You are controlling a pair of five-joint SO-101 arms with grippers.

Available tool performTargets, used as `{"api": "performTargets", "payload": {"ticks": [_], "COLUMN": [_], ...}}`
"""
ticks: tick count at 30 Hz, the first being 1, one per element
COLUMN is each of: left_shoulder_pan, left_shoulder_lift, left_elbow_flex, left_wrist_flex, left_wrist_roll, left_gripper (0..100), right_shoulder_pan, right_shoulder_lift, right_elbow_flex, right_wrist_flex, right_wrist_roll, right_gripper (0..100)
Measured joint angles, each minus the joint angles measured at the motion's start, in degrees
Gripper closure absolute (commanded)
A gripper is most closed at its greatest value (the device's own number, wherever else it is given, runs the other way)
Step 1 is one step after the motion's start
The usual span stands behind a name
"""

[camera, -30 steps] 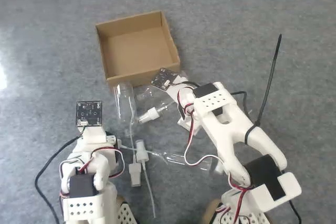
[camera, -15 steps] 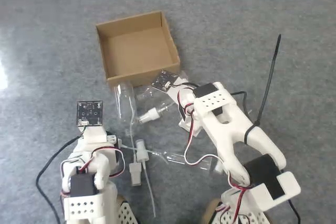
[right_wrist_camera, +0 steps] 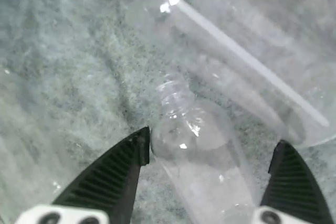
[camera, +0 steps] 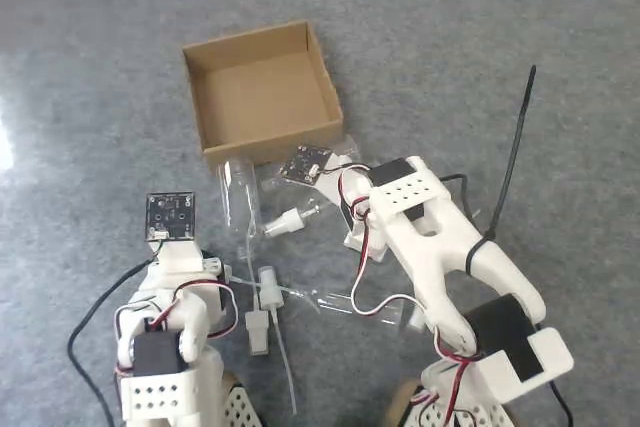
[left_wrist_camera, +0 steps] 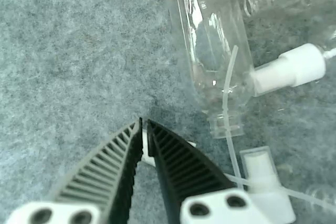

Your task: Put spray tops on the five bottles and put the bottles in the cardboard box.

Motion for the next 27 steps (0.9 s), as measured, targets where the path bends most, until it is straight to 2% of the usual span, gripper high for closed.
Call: {"api": "performTargets", "payload": {"ticks": [9, 19, 27], "left_shoulder_pan": [0.0, 0.0, 0.0], "left_shoulder_lift": [0.0, 0.0, 0.0], "left_elbow_flex": [0.0, 0.0, 0.0], "left_wrist_flex": [0.0, 0.0, 0.0], "left_wrist_roll": [0.0, 0.0, 0.0], "left_gripper": [99, 99, 99], "right_shoulder_pan": [1.8, 2.5, 2.5], "right_shoulder_lift": [0.0, 0.5, 5.2], "right_elbow_flex": [0.0, 0.0, 0.0], "right_wrist_flex": [2.3, 1.0, -0.8], "right_wrist_roll": [7.6, 8.3, 8.3], "right_gripper": [68.1, 68.9, 89.3]}}
